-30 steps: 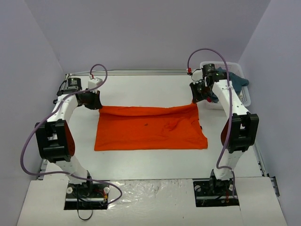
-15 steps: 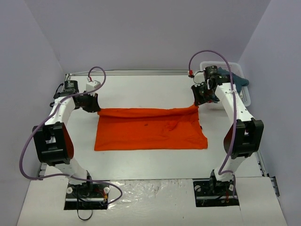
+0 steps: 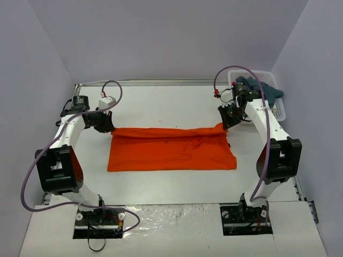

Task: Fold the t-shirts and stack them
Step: Fold the other side of the tshirt into a rectangle

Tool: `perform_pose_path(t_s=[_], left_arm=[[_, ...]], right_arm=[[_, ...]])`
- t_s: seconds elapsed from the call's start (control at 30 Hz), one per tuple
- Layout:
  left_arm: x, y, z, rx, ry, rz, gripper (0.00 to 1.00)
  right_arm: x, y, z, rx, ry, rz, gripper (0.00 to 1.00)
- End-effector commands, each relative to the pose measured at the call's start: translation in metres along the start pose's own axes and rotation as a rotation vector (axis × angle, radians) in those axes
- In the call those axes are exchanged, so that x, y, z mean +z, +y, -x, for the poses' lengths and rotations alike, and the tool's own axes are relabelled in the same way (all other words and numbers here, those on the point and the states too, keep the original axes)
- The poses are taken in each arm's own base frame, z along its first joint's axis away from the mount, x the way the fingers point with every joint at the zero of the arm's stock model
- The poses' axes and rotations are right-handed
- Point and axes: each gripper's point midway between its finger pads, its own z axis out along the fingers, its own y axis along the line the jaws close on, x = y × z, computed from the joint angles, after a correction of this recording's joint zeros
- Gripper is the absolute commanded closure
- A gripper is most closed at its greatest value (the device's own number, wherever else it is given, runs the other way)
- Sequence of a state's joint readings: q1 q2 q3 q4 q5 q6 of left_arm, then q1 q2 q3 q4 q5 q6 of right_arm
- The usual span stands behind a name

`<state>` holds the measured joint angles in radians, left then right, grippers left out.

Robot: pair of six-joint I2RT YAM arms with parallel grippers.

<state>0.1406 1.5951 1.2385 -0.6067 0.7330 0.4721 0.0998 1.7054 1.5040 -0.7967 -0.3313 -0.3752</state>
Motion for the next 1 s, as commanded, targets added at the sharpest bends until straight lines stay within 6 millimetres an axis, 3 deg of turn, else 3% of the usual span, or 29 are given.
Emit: perform_pose_path(t_s=[0.0, 0.47, 0.57, 0.6, 0.7, 0.8, 0.97], left_arm=[[-0.015, -0.008, 0.004, 0.054, -0.028, -0.003, 0.98], [-0.004, -0.015, -0.021, 0.094, 0.017, -0.056, 0.97], [0.000, -0.017, -0.029, 0.108, 0.041, -0.086, 0.93], [0.000, -0.021, -0.034, 0.125, 0.059, -0.107, 0.91], [0.002, -0.032, -0.050, 0.116, 0.116, -0.198, 0.81], [0.002, -0.043, -0.064, 0.116, 0.177, -0.296, 0.73], [-0.007, -0.054, -0.062, 0.134, 0.178, -0.349, 0.69]], right_arm=[[-0.016, 0.013, -0.013, -0.031, 0.010, 0.024, 1.00], [0.006, 0.025, -0.050, -0.062, 0.141, 0.072, 1.00], [0.014, 0.028, -0.058, -0.069, 0.178, 0.089, 1.00], [0.018, 0.030, -0.062, -0.069, 0.196, 0.098, 0.86], [0.028, 0.037, -0.071, -0.082, 0.242, 0.126, 0.63], [0.035, 0.041, -0.073, -0.091, 0.270, 0.135, 0.60], [0.030, 0.042, -0.061, -0.107, 0.244, 0.132, 0.58]])
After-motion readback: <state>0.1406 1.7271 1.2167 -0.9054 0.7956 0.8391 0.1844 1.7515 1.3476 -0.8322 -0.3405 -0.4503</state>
